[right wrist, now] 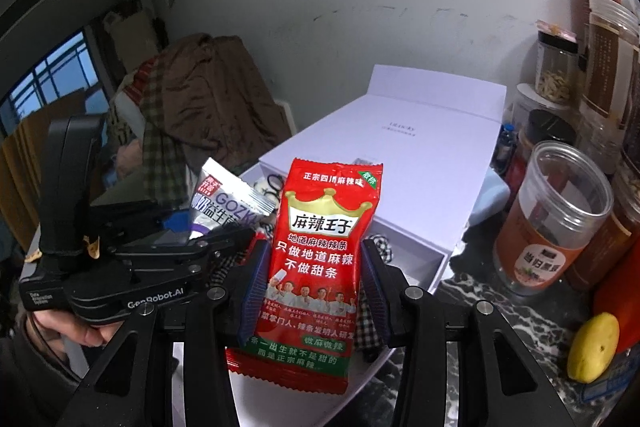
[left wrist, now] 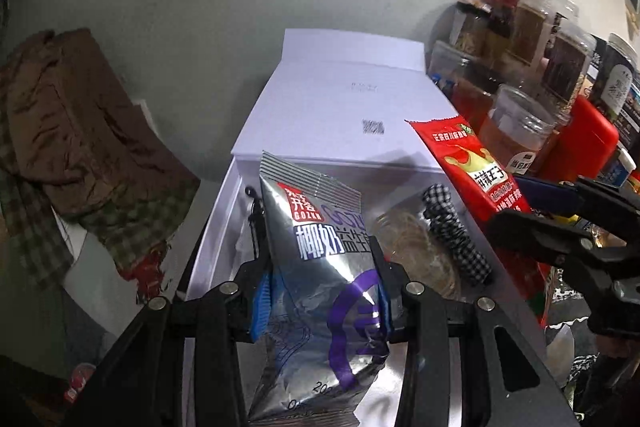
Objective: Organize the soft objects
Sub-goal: 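Lower both bags into the white box and open both tools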
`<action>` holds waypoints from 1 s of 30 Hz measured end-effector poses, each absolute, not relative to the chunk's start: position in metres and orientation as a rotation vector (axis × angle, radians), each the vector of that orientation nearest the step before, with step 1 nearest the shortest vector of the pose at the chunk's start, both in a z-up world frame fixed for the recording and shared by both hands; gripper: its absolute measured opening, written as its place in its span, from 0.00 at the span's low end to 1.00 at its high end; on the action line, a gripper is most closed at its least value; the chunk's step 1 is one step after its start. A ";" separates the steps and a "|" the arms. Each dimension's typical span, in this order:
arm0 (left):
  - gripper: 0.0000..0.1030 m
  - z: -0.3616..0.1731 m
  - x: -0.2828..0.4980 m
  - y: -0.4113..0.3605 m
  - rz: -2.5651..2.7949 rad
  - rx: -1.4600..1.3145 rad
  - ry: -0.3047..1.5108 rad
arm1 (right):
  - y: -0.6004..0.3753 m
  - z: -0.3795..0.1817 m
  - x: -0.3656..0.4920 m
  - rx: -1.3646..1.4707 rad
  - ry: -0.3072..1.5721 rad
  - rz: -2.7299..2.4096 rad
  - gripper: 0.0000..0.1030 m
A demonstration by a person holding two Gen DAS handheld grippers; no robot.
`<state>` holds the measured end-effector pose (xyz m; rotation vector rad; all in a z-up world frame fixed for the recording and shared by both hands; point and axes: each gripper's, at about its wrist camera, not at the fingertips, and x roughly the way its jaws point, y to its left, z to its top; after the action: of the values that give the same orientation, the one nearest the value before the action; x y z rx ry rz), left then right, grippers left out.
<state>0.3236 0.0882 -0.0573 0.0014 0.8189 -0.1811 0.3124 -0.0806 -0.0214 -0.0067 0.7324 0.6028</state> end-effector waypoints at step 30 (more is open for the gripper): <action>0.40 -0.071 0.328 0.081 -0.066 0.053 0.961 | -0.056 -0.064 0.334 -0.068 0.926 0.576 0.56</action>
<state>0.3281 0.0810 -0.0708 0.0527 0.9614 -0.0656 0.3339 -0.0564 -0.0641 -0.0680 0.9262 0.5758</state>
